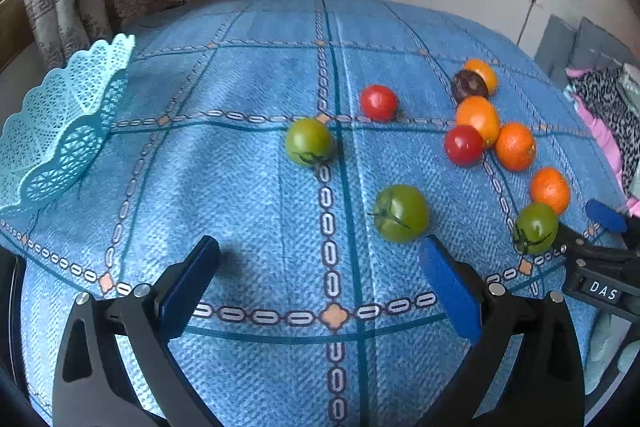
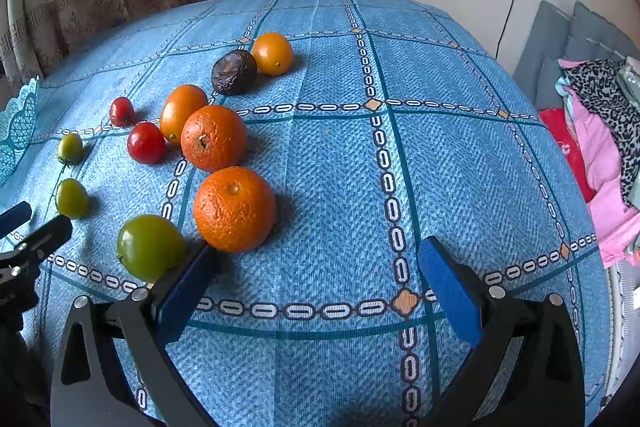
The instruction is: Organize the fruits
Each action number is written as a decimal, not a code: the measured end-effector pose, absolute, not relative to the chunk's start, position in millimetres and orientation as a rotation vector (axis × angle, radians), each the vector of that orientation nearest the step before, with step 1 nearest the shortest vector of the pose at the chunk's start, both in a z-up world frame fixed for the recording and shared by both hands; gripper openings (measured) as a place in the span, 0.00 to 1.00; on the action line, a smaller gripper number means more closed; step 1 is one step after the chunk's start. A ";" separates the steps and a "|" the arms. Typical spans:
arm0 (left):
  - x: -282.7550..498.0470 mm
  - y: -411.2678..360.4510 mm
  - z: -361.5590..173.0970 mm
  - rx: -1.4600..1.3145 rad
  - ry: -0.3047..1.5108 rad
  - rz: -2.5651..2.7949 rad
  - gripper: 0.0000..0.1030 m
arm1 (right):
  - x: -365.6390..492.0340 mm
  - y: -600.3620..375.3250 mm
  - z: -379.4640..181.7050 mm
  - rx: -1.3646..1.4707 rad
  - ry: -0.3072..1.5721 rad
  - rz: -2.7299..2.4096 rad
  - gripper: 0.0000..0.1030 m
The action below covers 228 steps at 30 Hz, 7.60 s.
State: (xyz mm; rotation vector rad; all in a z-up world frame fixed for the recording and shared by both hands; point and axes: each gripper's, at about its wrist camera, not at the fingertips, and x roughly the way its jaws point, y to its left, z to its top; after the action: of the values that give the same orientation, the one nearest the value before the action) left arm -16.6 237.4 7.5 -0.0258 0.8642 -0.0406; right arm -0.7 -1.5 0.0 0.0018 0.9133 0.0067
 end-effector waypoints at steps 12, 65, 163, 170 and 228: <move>-30.9 231.1 19.2 0.035 0.813 -0.068 0.96 | -6.4 -1.7 3.4 -0.037 0.943 0.077 0.95; -2.6 208.9 10.2 0.038 0.875 -0.180 0.35 | -8.0 -8.6 17.3 0.122 0.884 0.251 0.55; -17.3 494.7 115.6 -0.266 0.616 0.433 0.97 | 30.9 281.3 109.5 0.082 0.751 0.635 0.67; -25.2 485.2 128.4 -0.228 0.575 0.422 0.97 | 17.5 268.5 111.0 0.086 0.711 0.591 0.78; -25.1 343.5 96.4 0.049 0.652 0.183 0.97 | -11.5 86.8 64.5 0.262 0.751 0.276 0.82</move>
State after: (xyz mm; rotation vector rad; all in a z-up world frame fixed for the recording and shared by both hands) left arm -25.1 343.5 96.4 0.0491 0.6517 0.1826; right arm -11.5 86.8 64.5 0.2619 0.7507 0.2759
